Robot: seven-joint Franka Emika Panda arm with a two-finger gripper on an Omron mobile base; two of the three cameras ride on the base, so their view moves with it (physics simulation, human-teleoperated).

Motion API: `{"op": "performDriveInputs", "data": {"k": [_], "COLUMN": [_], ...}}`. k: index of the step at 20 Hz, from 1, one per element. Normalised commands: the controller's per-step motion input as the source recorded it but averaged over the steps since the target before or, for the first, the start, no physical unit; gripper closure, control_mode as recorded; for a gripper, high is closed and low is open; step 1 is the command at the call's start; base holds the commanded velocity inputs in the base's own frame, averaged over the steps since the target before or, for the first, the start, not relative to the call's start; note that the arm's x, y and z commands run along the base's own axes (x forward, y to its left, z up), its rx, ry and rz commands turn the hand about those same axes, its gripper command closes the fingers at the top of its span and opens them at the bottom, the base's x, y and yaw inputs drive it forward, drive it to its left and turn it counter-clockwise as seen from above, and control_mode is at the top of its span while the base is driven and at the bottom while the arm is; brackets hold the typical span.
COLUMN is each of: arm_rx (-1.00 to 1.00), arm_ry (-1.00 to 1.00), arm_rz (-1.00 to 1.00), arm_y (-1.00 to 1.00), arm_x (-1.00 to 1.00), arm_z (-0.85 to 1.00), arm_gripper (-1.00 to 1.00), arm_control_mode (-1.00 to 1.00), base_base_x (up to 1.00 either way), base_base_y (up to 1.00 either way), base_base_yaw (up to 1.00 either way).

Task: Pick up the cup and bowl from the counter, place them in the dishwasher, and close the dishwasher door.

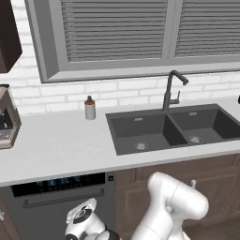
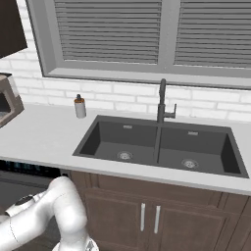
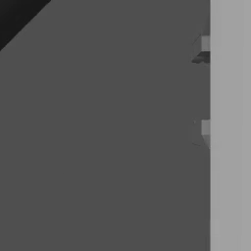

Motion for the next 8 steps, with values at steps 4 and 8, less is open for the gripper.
{"op": "performDriveInputs", "data": {"k": [4, 8], "arm_rx": [0.0, 0.0], "arm_ry": [-0.13, -0.09], "arm_rz": [-0.01, 0.0], "arm_y": [0.0, -0.11], "arm_x": [1.0, 0.97], "arm_z": [-0.55, -0.11], "arm_gripper": [-1.0, -1.0], "arm_control_mode": [-1.0, -1.0], "base_base_x": [0.0, 0.0], "base_base_y": [0.0, 0.0], "base_base_yaw": [0.0, 0.0]}}
